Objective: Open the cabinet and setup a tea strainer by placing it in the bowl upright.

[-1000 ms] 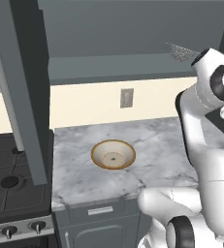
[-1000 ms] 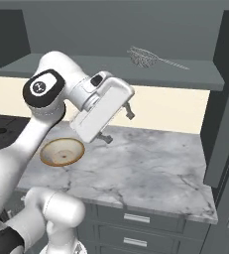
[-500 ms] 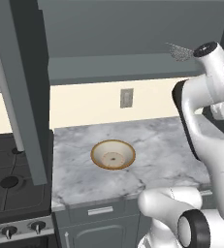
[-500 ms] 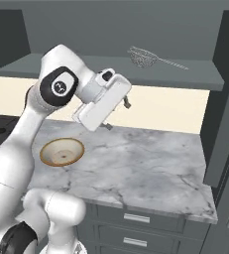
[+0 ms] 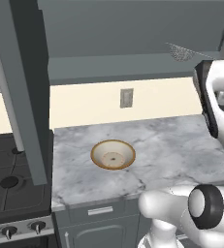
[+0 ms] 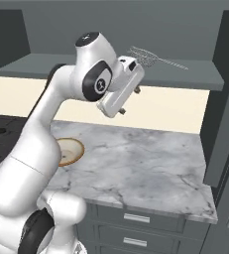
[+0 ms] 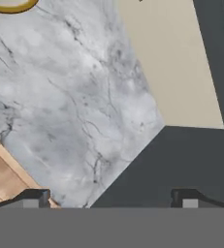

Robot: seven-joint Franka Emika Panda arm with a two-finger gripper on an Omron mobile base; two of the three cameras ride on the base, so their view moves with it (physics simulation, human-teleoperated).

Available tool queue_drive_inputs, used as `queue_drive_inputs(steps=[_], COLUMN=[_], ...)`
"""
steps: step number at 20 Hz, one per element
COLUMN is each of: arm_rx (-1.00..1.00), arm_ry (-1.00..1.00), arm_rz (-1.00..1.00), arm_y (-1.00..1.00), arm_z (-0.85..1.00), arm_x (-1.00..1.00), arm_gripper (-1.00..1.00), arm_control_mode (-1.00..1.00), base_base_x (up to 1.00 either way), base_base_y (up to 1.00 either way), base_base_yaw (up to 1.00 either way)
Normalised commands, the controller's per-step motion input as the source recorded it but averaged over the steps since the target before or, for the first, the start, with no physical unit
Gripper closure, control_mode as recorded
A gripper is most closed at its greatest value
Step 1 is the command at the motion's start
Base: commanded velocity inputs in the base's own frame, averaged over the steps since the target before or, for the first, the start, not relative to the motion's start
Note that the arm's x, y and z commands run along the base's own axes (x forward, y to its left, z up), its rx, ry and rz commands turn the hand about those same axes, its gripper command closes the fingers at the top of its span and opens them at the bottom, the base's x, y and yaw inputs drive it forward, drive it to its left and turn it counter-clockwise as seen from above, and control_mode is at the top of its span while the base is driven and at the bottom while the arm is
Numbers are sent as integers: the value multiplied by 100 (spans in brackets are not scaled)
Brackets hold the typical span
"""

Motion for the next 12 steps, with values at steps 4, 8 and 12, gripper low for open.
queue_drive_inputs(steps=[4,8,12], arm_rx=[32,19,5], arm_ry=[-12,-47,-57], arm_rz=[15,14,14], arm_y=[-34,-37,-15], arm_z=[0,18,26], arm_x=[62,39,8], arm_gripper=[-100,-100,-100], arm_control_mode=[-100,-100,-100], base_base_x=[0,0,0], base_base_y=[0,0,0], base_base_yaw=[0,0,0])
